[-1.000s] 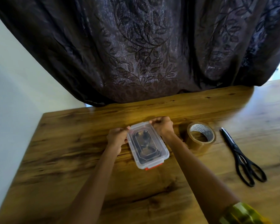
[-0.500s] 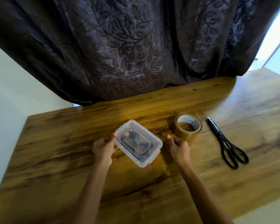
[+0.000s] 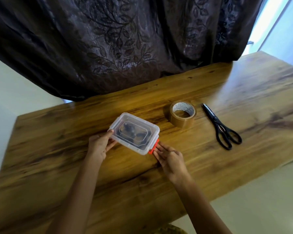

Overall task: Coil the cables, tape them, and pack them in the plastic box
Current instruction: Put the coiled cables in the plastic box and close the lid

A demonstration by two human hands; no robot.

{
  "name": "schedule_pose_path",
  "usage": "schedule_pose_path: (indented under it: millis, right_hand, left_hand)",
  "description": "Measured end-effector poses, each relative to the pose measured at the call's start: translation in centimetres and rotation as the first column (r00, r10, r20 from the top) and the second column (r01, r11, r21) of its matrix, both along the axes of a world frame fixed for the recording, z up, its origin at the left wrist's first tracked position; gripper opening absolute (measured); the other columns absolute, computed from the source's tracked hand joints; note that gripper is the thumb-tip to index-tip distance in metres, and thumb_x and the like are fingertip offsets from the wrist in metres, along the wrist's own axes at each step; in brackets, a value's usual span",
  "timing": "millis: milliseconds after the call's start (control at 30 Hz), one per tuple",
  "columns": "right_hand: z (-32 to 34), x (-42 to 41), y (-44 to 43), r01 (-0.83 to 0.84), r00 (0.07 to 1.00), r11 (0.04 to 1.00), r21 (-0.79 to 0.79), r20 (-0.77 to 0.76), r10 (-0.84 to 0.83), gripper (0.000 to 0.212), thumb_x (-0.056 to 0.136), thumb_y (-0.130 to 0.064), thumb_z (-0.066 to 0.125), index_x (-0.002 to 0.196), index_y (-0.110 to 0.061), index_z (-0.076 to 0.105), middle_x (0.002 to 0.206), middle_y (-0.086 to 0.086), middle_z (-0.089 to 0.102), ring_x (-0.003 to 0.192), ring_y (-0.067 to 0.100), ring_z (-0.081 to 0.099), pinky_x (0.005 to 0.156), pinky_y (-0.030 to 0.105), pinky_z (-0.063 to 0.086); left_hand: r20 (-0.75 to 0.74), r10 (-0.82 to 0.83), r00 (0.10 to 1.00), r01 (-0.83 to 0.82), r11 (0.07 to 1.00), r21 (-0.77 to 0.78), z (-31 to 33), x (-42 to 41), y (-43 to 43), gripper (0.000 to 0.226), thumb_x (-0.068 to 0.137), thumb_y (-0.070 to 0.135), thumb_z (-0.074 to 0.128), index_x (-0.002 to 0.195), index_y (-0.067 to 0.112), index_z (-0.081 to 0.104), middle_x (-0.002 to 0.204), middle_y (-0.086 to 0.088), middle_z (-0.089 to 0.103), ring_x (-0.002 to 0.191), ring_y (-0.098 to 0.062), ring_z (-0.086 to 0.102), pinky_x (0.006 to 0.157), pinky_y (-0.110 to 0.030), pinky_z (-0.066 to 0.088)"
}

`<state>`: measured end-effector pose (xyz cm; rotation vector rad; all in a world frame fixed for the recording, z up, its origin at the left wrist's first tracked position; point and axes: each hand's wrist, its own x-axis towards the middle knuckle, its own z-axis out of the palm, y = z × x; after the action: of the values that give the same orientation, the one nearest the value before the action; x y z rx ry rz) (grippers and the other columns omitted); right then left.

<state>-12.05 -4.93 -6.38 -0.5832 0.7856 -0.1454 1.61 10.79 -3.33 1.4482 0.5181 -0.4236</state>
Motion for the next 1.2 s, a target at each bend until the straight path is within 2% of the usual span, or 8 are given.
schedule_pose_path:
  millis: [167,267,400,533,667,800,1000,1200]
  right_hand:
    - [0.4,-1.1,0.1,0.056,0.998,0.998,0.041,0.03,-0.057,0.035,0.091,0.013,0.035,0.121,0.005,0.051,0.11,0.017,0.063,0.106,0.026,0.06,0.104,0.038,0.042]
    - [1.0,-1.7,0.2,0.059,0.992,0.997,0.042,0.111,-0.063,0.035,0.092,0.013,0.033,0.119,0.005,0.052,0.111,0.018,0.063,0.103,0.025,0.062,0.098,0.035,0.047]
    - [1.7,-1.7,1.0,0.038,0.987,0.984,-0.176,0.161,-0.009,0.036,0.089,0.016,0.038,0.115,-0.001,0.057,0.112,0.016,0.065,0.104,0.022,0.063,0.085,0.024,0.053]
    - [1.5,-1.8,2.2,-0.063,0.993,0.849,-0.524,0.051,0.105,0.048,0.087,0.012,0.048,0.13,-0.009,0.048,0.126,0.007,0.06,0.11,0.009,0.059,0.087,0.017,0.051]
    - [1.2,-2.2,4.7,-0.201,0.975,0.677,-0.708,-0.076,0.21,0.086,0.083,-0.012,0.066,0.147,-0.027,0.01,0.141,-0.009,0.043,0.129,0.005,0.04,0.106,0.032,0.04]
    - [0.4,-1.9,5.4,-0.216,0.974,0.529,-0.821,-0.147,0.171,0.092,0.084,-0.025,0.065,0.143,-0.036,-0.005,0.147,-0.011,0.035,0.129,-0.003,0.031,0.106,0.026,0.033]
    - [0.0,-1.6,5.5,-0.219,0.976,0.347,-0.912,-0.196,0.098,0.073,0.09,-0.029,0.057,0.147,-0.022,0.012,0.145,-0.003,0.039,0.122,-0.005,0.03,0.1,0.017,0.031]
    - [0.3,-1.7,5.7,-0.21,0.971,0.185,-0.96,-0.183,0.153,0.062,0.095,-0.027,0.048,0.146,-0.021,0.015,0.135,-0.003,0.047,0.113,-0.007,0.035,0.084,-0.001,0.029]
  left_hand:
    - [0.014,-0.019,1.0,0.019,1.0,0.025,0.3,-0.3,-0.1,0.011,0.084,0.01,0.064,0.089,0.004,0.056,0.09,-0.009,0.059,0.098,-0.023,0.058,0.077,-0.034,0.05]
    - [0.019,-0.031,0.999,0.03,0.999,0.034,0.5,-0.3,-0.1,0.025,0.084,0.01,0.063,0.106,0.001,0.055,0.103,-0.013,0.058,0.101,-0.024,0.057,0.08,-0.035,0.05]
    - [0.03,-0.033,0.999,0.031,0.999,0.043,0.5,-0.2,-0.1,0.041,0.084,0.01,0.063,0.122,-0.001,0.05,0.112,-0.015,0.055,0.101,-0.024,0.056,0.081,-0.035,0.05]
    - [0.027,-0.05,0.998,0.049,0.997,0.053,0.4,-0.2,0.0,0.022,0.085,0.01,0.062,0.104,0.001,0.055,0.105,-0.013,0.056,0.1,-0.023,0.056,0.081,-0.035,0.05]
    - [0.026,-0.088,0.996,0.086,0.994,0.074,0.4,0.1,0.2,0.009,0.085,0.01,0.062,0.084,0.006,0.054,0.09,-0.009,0.058,0.094,-0.022,0.058,0.081,-0.036,0.05]
    - [0.045,-0.144,0.989,0.139,0.986,0.096,0.6,0.4,0.5,0.009,0.085,0.008,0.062,0.085,0.003,0.054,0.089,-0.011,0.059,0.083,-0.018,0.061,0.084,-0.036,0.05]
    - [0.062,-0.2,0.978,0.192,0.974,0.118,0.5,0.9,0.9,0.013,0.085,0.008,0.062,0.077,0.007,0.051,0.089,-0.012,0.06,0.082,-0.019,0.062,0.054,-0.024,0.058]
    - [0.063,-0.259,0.964,0.25,0.959,0.131,0.4,1.4,1.4,0.013,0.084,0.008,0.062,0.077,0.008,0.052,0.093,-0.012,0.061,0.087,-0.021,0.063,0.053,-0.022,0.058]
